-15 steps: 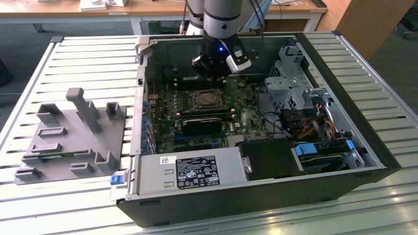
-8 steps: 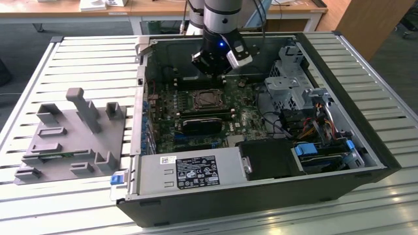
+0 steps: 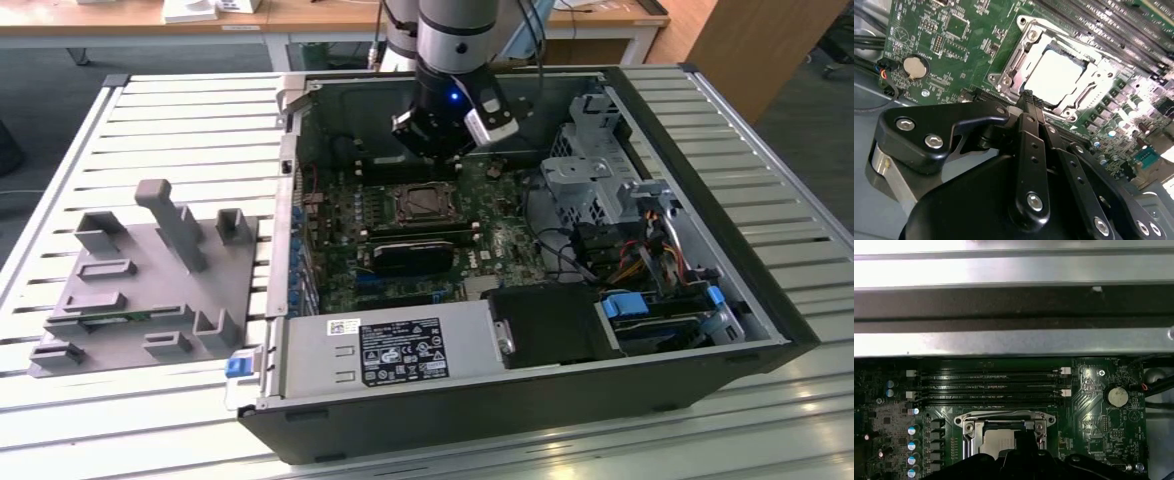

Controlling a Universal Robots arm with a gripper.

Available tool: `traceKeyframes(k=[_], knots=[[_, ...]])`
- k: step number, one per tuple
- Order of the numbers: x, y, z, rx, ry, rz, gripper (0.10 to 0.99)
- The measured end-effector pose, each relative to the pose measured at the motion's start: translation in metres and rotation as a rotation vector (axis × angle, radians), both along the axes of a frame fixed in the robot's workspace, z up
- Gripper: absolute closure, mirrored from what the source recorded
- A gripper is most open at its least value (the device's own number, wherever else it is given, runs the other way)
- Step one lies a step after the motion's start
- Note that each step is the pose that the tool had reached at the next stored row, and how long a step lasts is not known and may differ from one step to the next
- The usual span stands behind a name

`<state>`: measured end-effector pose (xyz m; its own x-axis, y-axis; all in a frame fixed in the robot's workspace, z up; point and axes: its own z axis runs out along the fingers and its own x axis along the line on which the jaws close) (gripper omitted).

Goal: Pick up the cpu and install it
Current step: 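Install the second cpu locking lever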

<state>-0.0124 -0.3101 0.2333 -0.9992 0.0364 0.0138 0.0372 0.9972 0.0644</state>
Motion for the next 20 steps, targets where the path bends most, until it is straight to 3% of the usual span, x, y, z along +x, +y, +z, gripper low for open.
traceKeyframes(k=[5,10,14,20], knots=[[-0.0007,-0.0012,0.0017,0.000,-0.0008,0.000,0.980],[-0.0007,-0.0012,0.0108,0.000,-0.0009,0.000,0.980],[-0.0008,-0.0028,0.0113,0.000,-0.0009,0.000,0.980],[-0.0008,-0.0184,0.0111,0.000,-0.0009,0.000,0.980]])
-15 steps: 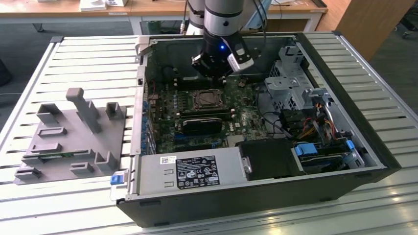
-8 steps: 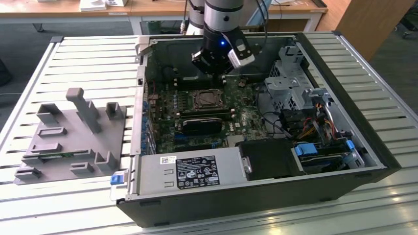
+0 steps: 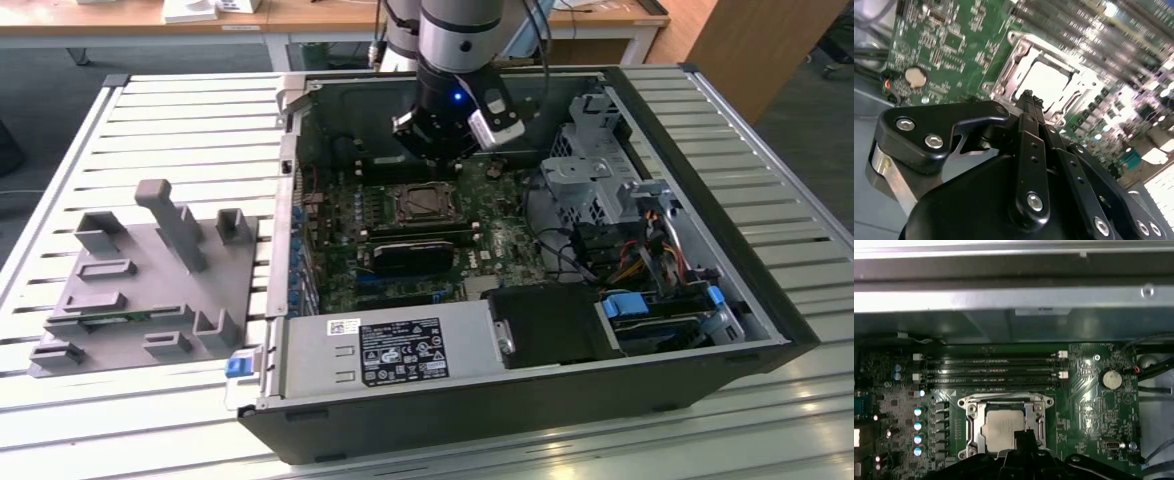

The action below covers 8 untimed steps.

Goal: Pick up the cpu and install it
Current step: 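Install the second cpu locking lever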

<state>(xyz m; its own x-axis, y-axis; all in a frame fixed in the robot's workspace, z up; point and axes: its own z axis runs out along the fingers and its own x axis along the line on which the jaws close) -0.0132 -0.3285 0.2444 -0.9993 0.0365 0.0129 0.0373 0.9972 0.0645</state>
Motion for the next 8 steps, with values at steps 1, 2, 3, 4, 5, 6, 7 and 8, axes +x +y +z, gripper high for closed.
traceKeyframes(k=[1,2,3,4,5,6,7,8], knots=[[0.0000,-0.0035,0.0000,0.000,0.0000,0.000,0.980],[0.0000,-0.0075,-0.0001,0.000,0.0000,0.000,0.980],[0.0000,-0.0109,-0.0003,0.000,0.0000,0.000,0.980],[0.0000,-0.0133,-0.0005,0.005,0.0001,0.000,0.980],[0.0000,-0.0145,-0.0006,0.019,0.0001,0.000,0.980],[0.0000,-0.0159,-0.0009,0.031,0.0002,0.000,0.980],[0.0000,-0.0173,-0.0011,0.038,0.0003,0.000,0.980],[0.0000,-0.0189,-0.0013,0.040,0.0004,0.000,0.980]])
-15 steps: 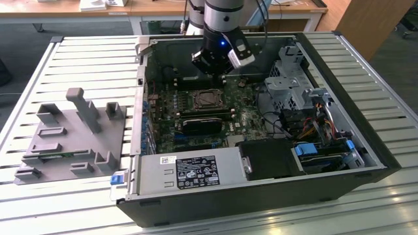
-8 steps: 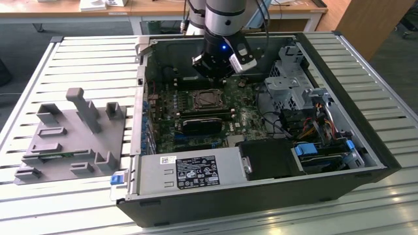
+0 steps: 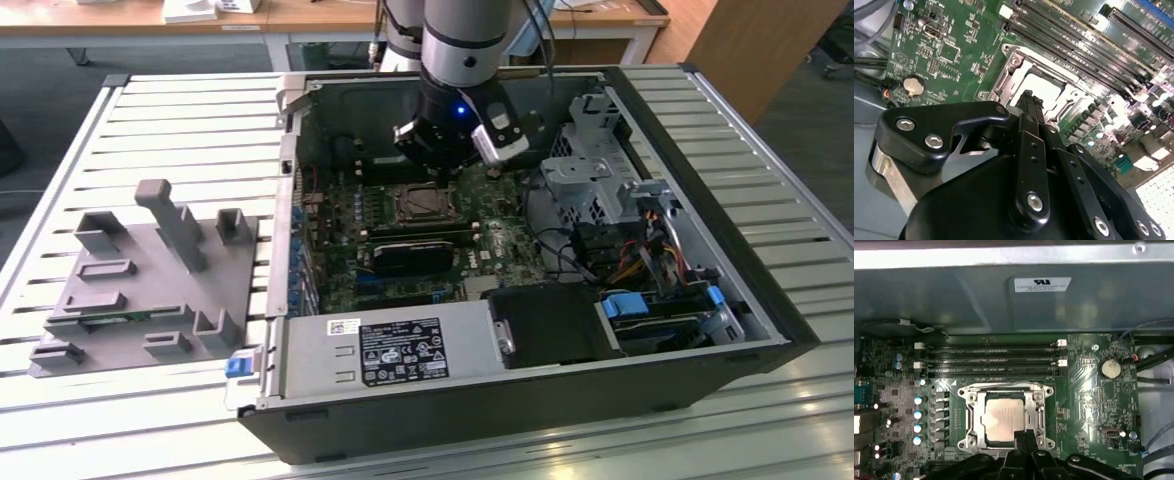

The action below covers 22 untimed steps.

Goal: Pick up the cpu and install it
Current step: 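Install the second cpu locking lever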

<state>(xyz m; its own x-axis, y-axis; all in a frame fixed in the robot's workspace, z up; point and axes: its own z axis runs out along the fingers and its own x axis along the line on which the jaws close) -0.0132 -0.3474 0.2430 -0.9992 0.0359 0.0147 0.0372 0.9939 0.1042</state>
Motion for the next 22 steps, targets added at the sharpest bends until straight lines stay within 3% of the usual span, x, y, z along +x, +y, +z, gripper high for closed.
traceKeyframes(k=[6,11,16,22], knots=[[-0.0011,-0.0089,-0.0013,0.000,0.0010,0.000,0.980],[-0.0093,-0.0108,-0.0021,0.000,0.0009,0.000,0.980],[-0.0120,-0.0188,-0.0034,0.000,0.0010,0.000,0.980],[-0.0213,-0.0230,-0.0056,0.000,0.0010,0.000,0.980]])
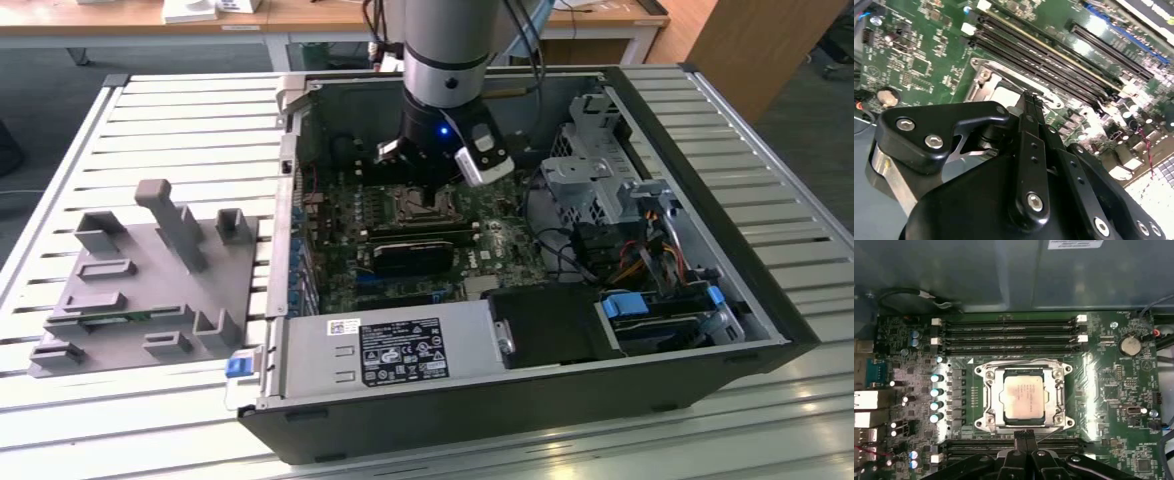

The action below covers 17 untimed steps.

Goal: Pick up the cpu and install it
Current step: 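Install the second cpu locking lever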

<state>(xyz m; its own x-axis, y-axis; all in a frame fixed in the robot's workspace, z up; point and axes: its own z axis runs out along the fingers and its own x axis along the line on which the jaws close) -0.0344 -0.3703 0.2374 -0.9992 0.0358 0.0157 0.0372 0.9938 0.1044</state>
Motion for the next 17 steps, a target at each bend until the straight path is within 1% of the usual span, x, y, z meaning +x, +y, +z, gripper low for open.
traceKeyframes(k=[4,7,12,15,17], knots=[[-0.0048,-0.0021,-0.0015,0.000,0.0000,0.000,0.980],[-0.0052,-0.0036,-0.0027,0.000,0.0012,0.000,0.980],[-0.0056,-0.0083,-0.0045,0.000,0.0023,0.000,0.980],[-0.0090,-0.0100,-0.0057,0.000,0.0023,0.000,0.980],[-0.0110,-0.0103,-0.0078,0.000,0.0027,0.000,0.980]])
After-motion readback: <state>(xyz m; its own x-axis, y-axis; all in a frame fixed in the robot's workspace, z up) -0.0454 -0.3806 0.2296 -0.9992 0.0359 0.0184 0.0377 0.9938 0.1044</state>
